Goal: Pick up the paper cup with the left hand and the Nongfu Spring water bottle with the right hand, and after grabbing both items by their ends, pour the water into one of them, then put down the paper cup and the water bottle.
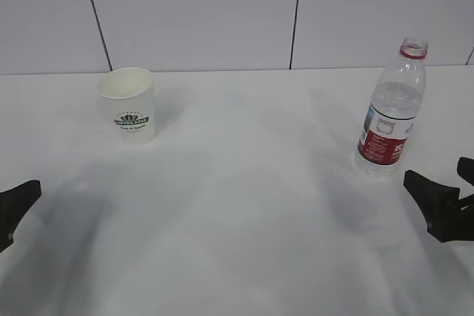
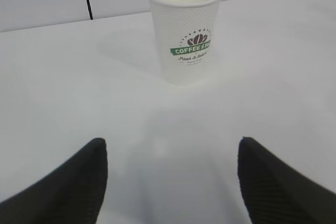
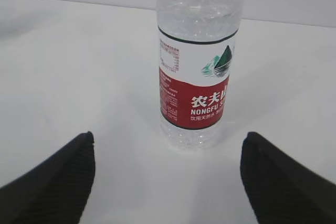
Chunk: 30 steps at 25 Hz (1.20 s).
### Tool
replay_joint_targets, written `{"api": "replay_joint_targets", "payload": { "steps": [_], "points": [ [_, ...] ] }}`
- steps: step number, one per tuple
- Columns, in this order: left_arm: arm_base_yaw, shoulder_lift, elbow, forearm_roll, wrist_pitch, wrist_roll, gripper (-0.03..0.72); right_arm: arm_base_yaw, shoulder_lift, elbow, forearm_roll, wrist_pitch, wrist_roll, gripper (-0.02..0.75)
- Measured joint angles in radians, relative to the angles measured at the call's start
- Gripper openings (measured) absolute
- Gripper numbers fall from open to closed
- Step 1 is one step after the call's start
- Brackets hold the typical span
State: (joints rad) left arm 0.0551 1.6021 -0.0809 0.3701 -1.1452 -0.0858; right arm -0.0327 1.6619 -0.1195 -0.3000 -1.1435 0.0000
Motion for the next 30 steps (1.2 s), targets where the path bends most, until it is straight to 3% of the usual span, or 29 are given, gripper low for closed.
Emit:
{"api": "replay_joint_targets", "payload": {
  "steps": [30],
  "points": [
    [0.0, 0.0, 0.0, 0.004, 0.0, -0.002, 0.579, 0.0, 0.167, -0.148, 0.002, -0.002, 0.0, 0.646]
  ]
}}
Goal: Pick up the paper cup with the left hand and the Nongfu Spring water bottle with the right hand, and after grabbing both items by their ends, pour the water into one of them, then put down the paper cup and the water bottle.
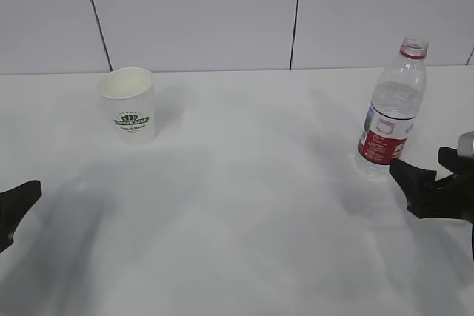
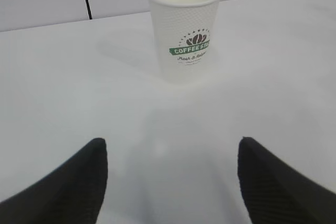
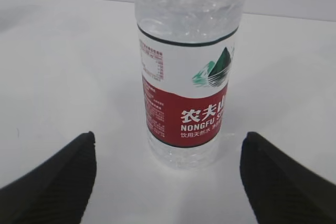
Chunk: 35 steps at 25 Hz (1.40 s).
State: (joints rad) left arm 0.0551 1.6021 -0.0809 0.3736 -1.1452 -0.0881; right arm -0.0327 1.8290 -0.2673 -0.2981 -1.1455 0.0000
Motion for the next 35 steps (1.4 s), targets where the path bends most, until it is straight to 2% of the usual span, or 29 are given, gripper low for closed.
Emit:
{"api": "replay_joint_targets", "payload": {
  "steps": [19, 35],
  "points": [
    [0.0, 0.0, 0.0, -0.007, 0.0, 0.0, 0.579, 0.0, 0.081, -0.071, -0.002, 0.0, 0.0, 0.645],
    [0.0, 0.0, 0.0, -0.008, 0.0, -0.001, 0.579, 0.0, 0.084, -0.079, -0.002, 0.0, 0.0, 0.605]
  ]
}}
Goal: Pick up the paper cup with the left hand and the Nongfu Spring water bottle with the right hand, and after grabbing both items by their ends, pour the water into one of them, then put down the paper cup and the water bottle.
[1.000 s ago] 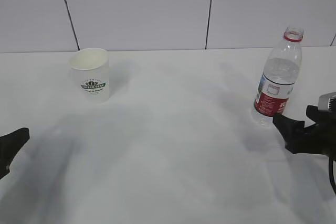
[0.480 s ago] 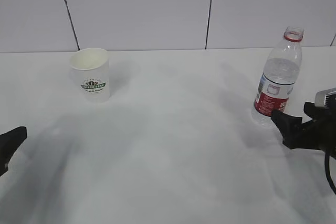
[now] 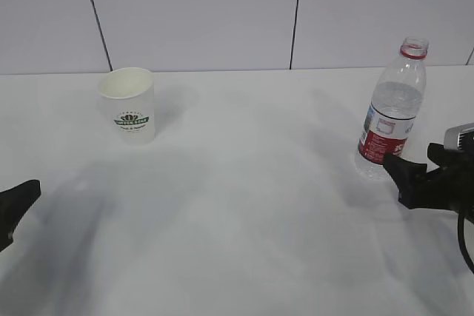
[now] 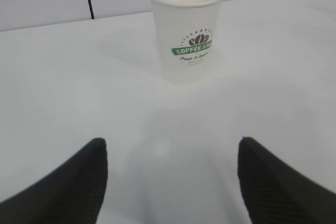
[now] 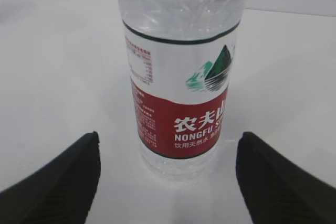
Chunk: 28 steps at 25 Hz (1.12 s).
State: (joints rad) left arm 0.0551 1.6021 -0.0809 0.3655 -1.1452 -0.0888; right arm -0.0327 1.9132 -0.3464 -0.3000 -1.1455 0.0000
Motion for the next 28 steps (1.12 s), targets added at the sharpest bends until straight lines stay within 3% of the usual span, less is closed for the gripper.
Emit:
{"api": "replay_joint_targets", "payload": {
  "steps": [28],
  "points": [
    [0.0, 0.0, 0.0, 0.008, 0.0, 0.0, 0.579, 0.0, 0.043, -0.124, -0.026, 0.004, 0.062, 0.596]
  ]
}}
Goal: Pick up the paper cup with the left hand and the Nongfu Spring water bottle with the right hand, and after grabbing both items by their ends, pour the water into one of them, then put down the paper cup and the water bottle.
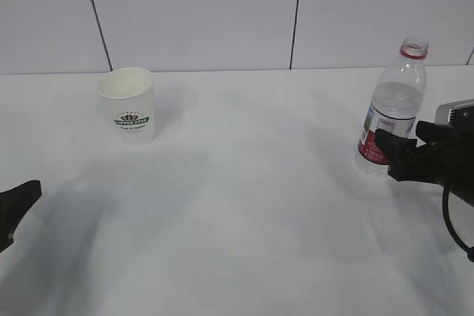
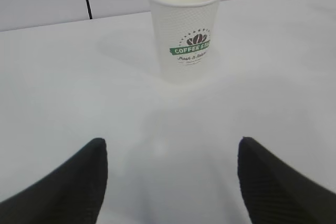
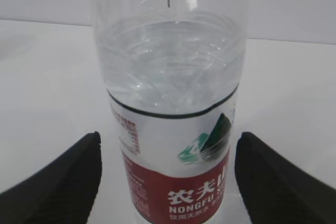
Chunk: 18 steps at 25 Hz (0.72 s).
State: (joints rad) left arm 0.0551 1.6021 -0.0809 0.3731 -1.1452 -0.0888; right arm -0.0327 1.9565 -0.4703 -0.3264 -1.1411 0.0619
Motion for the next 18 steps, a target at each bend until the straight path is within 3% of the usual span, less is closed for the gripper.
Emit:
{"api": "replay_joint_targets", "payload": {
  "steps": [9, 18],
  "points": [
    [0.0, 0.0, 0.0, 0.0, 0.0, 0.0, 0.579, 0.0, 0.091, -0.021, -0.002, 0.005, -0.002, 0.669],
    [0.0, 0.0, 0.0, 0.01, 0.0, 0.0, 0.579, 0.0, 0.129, -0.064, 0.0, 0.0, -0.004, 0.671]
  ]
}}
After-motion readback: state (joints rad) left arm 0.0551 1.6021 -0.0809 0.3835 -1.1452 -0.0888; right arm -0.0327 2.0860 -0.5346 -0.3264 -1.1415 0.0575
